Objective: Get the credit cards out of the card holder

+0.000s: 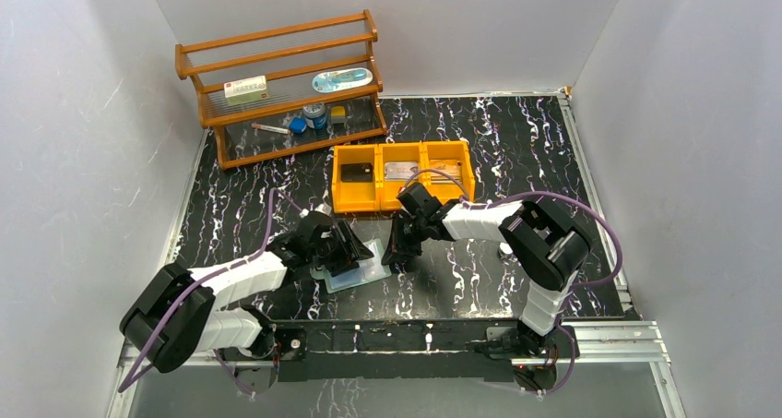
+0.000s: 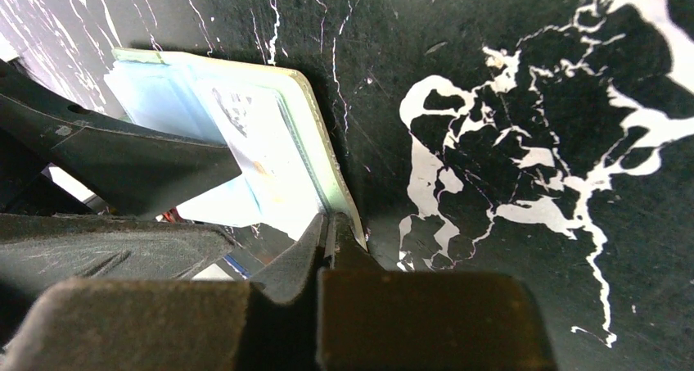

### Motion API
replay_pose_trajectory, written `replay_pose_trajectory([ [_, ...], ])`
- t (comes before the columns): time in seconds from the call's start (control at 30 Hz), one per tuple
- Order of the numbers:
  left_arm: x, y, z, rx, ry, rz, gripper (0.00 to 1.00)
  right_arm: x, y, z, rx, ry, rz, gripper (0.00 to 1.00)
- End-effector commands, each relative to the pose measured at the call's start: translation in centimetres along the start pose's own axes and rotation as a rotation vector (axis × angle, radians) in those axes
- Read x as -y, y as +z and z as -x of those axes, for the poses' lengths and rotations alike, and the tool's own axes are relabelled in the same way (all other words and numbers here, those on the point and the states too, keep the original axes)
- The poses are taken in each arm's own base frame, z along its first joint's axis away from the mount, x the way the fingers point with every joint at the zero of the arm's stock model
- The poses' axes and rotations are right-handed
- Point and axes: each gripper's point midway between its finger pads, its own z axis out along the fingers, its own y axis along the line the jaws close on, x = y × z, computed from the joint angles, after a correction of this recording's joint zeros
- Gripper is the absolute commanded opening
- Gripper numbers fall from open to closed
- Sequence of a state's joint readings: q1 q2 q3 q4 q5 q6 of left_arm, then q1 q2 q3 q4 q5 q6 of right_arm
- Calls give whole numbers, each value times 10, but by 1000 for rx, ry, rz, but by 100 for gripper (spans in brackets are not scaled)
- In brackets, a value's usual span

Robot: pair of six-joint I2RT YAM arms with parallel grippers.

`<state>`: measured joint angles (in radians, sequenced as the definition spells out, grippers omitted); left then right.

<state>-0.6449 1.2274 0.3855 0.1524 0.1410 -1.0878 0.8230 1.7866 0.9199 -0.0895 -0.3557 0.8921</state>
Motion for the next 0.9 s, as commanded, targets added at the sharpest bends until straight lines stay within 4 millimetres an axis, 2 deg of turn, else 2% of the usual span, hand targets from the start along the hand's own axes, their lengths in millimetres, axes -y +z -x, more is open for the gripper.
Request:
replay_pose_trajectory([
  [0.0,-104,-9,-16,-16,20,411,56,42,15,-27,-80,39,-129,0],
  [0.17,-88,0,-16,-47,68,347,54,31,18,-30,-103,25,-82,0],
  [0.2,-81,4,-17,-53,76,304,53,27,19,-31,-111,20,-61,0],
  [0.23,-56,12,-23,-85,76,152,51,20,23,-35,-138,32,-10,0],
  [0.37,-34,15,-30,-113,68,14,45,20,25,-37,-147,50,0,0],
  [0.57,-19,11,-27,-103,79,-51,32,24,26,-40,-150,64,-5,0],
  [0.87,0,6,-23,-90,101,-131,6,21,26,-39,-150,58,7,0],
])
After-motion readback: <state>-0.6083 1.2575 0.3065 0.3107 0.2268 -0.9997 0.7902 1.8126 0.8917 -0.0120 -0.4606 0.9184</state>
